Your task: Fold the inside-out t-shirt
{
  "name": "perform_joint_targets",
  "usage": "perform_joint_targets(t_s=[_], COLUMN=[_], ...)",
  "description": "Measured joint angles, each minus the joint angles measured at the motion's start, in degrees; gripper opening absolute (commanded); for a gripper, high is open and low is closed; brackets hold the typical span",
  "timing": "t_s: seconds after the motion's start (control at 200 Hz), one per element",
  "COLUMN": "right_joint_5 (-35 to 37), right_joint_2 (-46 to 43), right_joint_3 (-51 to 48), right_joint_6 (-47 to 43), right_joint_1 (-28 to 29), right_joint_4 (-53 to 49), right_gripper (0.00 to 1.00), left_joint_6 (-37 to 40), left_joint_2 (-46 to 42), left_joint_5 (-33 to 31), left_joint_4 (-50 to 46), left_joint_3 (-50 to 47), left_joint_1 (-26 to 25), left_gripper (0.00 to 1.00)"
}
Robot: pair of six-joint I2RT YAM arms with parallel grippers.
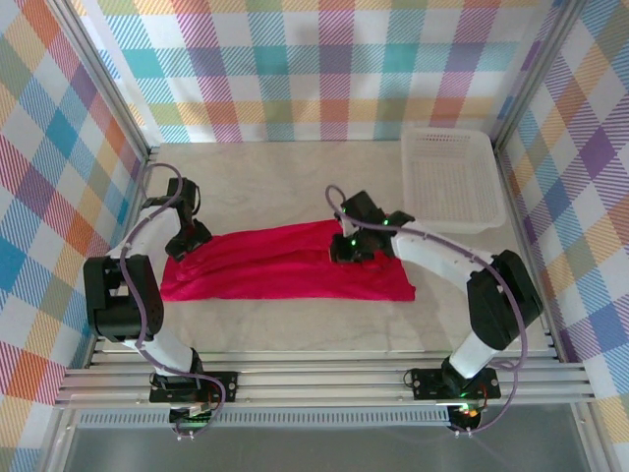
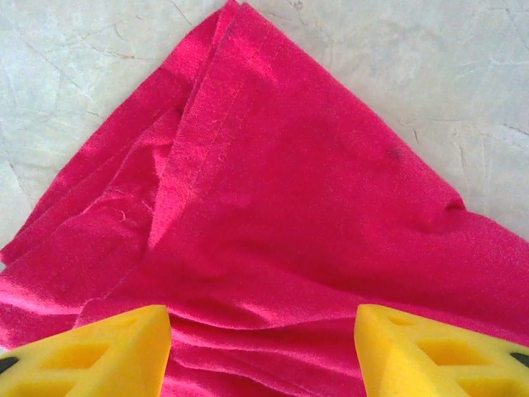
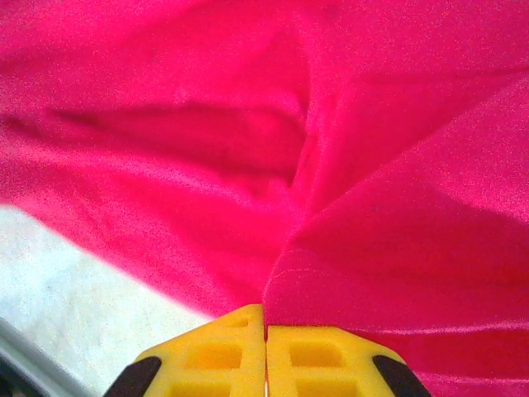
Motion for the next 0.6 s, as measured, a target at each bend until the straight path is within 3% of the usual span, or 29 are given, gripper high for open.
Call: perform_joint_targets(t_s=[0.09, 0.155, 0.325, 0.505, 0.6], right_joint_5=[0.2, 0.6, 2.7, 8.7, 9.1], right_joint_2=[0.0, 0.4, 0.9, 0.9, 1.7], right_joint_3=[-4.3, -5.6, -4.7, 3.5, 7.4], right_joint_6=[1.6, 2.5, 4.2, 3.2, 2.5], right_joint_1=[2.8, 4.3, 5.7, 4.7, 1.4], right_joint_4=[1.3, 1.2, 0.3, -4.2, -4.3], right_gripper=[0.08, 0.3, 0.59, 0.61, 0.61], left_joint_6=[0.0, 0.0, 0.0, -0.3, -0.9], left_joint_2=[0.0, 0.0, 0.2, 0.2, 0.2], left_joint_5=[0.0, 0.4, 1.4, 3.5, 5.5], left_joint_4=[0.1, 0.2, 0.2, 0.4, 1.7], left_joint_3=[-0.3, -0.7, -1.1, -1.1, -1.1], left_joint_1=[0.0, 0.0, 0.0, -0.5, -1.3], left_gripper=[0.58, 0.58, 0.58, 0.58, 0.58])
